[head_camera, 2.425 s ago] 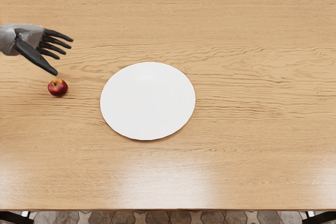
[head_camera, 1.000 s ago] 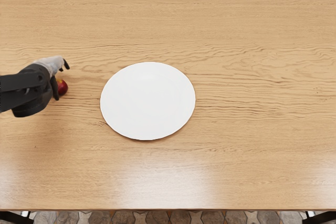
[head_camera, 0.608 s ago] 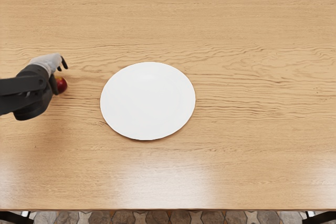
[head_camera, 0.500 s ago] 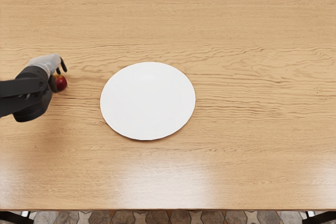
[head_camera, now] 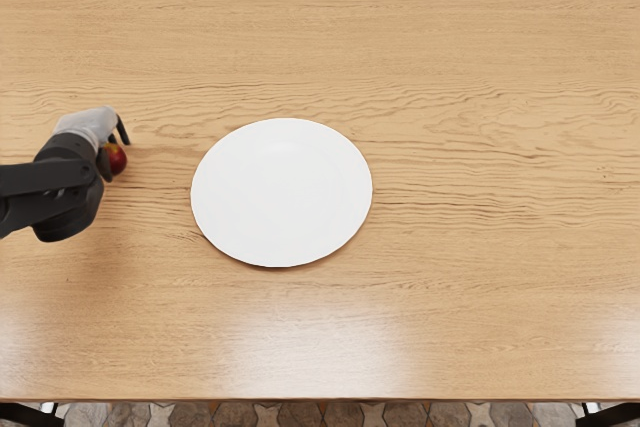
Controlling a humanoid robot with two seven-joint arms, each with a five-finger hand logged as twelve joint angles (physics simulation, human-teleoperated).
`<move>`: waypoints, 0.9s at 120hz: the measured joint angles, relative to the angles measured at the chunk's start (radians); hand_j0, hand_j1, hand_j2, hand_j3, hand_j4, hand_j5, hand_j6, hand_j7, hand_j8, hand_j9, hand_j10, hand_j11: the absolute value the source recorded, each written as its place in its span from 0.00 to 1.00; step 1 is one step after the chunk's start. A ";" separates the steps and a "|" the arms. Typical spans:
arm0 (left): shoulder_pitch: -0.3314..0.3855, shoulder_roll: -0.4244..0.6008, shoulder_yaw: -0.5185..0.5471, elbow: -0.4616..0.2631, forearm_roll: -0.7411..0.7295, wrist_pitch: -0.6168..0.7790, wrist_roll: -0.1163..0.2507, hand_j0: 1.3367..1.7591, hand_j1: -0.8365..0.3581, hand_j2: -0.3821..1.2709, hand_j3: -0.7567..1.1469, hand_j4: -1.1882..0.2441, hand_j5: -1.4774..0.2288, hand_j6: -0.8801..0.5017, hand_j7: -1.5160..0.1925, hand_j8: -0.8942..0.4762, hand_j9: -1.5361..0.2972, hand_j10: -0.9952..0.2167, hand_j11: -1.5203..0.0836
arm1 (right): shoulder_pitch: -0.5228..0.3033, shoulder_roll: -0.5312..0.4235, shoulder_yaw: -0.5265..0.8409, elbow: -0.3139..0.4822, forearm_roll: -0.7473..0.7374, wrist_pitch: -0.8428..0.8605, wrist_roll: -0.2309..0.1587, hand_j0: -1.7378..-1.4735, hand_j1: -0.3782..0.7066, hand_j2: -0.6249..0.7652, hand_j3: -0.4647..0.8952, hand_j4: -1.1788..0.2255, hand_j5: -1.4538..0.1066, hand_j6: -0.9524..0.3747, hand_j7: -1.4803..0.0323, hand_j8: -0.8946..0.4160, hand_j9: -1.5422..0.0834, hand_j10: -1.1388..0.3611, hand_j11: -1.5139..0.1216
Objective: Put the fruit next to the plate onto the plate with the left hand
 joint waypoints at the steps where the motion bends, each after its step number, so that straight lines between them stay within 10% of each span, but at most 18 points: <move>1: 0.001 0.000 0.000 0.001 0.000 0.001 0.000 0.75 0.48 0.40 0.40 0.41 0.41 0.27 0.43 0.26 0.41 0.33 0.46 | 0.000 0.000 0.000 0.000 0.000 0.000 0.000 0.30 0.07 0.44 0.34 0.81 0.90 0.69 0.95 0.65 0.92 0.73 0.90; 50: -0.012 0.006 0.000 0.024 -0.010 -0.009 0.000 0.75 0.48 0.52 0.40 0.31 0.29 0.28 0.31 0.26 0.30 0.21 0.33 | 0.001 0.000 0.000 0.000 0.000 0.000 0.000 0.30 0.07 0.44 0.34 0.81 0.90 0.69 0.95 0.65 0.92 0.73 0.90; 108: -0.291 -0.002 -0.030 0.005 -0.248 -0.386 0.000 0.76 0.40 0.61 0.40 0.31 0.25 0.32 0.29 0.30 0.28 0.19 0.31 | 0.006 0.000 0.000 0.001 0.000 0.000 0.000 0.30 0.07 0.44 0.34 0.81 0.90 0.69 0.95 0.65 0.92 0.73 0.90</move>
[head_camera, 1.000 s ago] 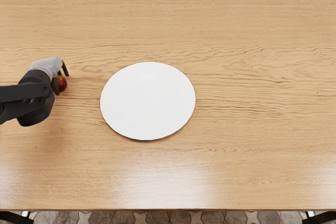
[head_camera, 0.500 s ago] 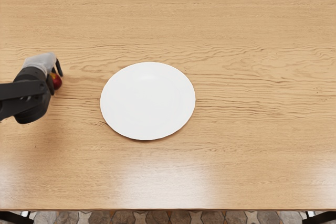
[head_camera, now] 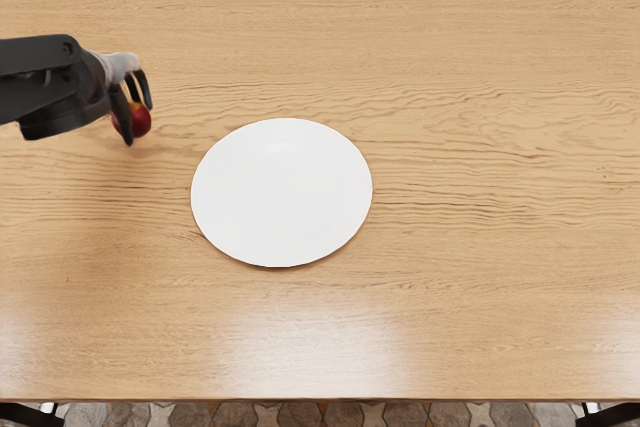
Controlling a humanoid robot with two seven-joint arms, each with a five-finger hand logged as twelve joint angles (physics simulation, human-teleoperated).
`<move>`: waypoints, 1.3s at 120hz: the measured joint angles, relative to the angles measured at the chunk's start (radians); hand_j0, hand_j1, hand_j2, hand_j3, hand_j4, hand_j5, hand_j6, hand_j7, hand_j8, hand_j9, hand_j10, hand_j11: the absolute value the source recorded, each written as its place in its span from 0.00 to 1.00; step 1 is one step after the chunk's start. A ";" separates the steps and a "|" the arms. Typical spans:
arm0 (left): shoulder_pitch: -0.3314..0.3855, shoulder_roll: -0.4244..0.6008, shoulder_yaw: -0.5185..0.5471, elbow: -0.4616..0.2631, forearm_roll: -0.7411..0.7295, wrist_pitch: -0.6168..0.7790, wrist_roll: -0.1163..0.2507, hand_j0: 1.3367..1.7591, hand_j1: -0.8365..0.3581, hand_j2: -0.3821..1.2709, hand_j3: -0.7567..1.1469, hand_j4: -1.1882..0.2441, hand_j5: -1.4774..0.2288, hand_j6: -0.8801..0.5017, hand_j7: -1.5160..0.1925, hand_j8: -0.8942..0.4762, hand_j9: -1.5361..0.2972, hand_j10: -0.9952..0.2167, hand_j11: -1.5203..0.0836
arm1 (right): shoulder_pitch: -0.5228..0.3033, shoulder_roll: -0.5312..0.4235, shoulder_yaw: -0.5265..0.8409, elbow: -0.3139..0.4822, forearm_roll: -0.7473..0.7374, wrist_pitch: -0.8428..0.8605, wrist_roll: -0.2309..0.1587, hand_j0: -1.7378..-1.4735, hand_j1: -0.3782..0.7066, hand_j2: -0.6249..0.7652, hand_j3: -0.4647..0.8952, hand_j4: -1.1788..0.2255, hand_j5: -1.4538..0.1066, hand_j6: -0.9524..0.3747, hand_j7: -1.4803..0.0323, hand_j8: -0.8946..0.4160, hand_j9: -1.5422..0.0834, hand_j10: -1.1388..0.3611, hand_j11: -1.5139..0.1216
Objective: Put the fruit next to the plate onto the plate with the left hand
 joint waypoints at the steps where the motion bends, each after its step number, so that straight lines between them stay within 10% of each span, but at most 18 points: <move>1: -0.003 0.000 -0.003 0.000 -0.004 -0.007 0.000 0.76 0.41 0.61 0.40 0.31 0.25 0.32 0.29 0.31 0.28 0.19 0.31 | 0.000 0.000 0.000 0.000 0.000 0.000 0.000 0.30 0.07 0.44 0.34 0.81 0.90 0.69 0.95 0.65 0.92 0.73 0.90; 33: -0.004 -0.039 -0.205 -0.001 -0.131 -0.218 0.000 0.76 0.34 0.64 0.40 0.31 0.25 0.30 0.29 0.32 0.29 0.19 0.32 | 0.003 0.000 0.000 0.000 0.000 0.000 0.000 0.30 0.07 0.44 0.34 0.81 0.90 0.69 0.95 0.65 0.92 0.73 0.90; 59: 0.000 -0.098 -0.263 0.003 -0.221 -0.261 0.000 0.76 0.29 0.45 0.40 0.30 0.27 0.20 0.30 0.20 0.29 0.19 0.32 | 0.003 0.000 0.000 0.000 0.000 0.000 0.000 0.30 0.07 0.44 0.34 0.81 0.90 0.69 0.95 0.65 0.92 0.73 0.90; 88: 0.028 -0.097 -0.329 0.085 -0.397 -0.329 0.000 0.76 0.58 0.32 0.40 0.53 0.53 0.36 0.56 0.37 0.53 0.46 0.60 | 0.005 0.000 0.000 0.000 0.000 0.000 0.000 0.30 0.07 0.44 0.34 0.81 0.90 0.69 0.95 0.65 0.92 0.73 0.90; 127: 0.457 0.082 -0.767 0.316 -0.698 -0.622 0.000 0.76 0.71 0.27 0.40 0.63 0.65 0.44 0.67 0.45 0.63 0.58 0.71 | 0.010 0.000 -0.001 0.003 0.000 0.000 0.002 0.30 0.07 0.44 0.34 0.81 0.90 0.69 0.95 0.65 0.92 0.73 0.90; 156: 0.533 0.197 -0.828 0.347 -0.861 -0.637 0.000 0.76 0.73 0.27 0.40 0.65 0.67 0.45 0.69 0.47 0.65 0.61 0.74 | 0.014 0.000 -0.002 0.004 0.000 0.001 0.005 0.30 0.07 0.44 0.34 0.81 0.90 0.69 0.95 0.65 0.92 0.73 0.90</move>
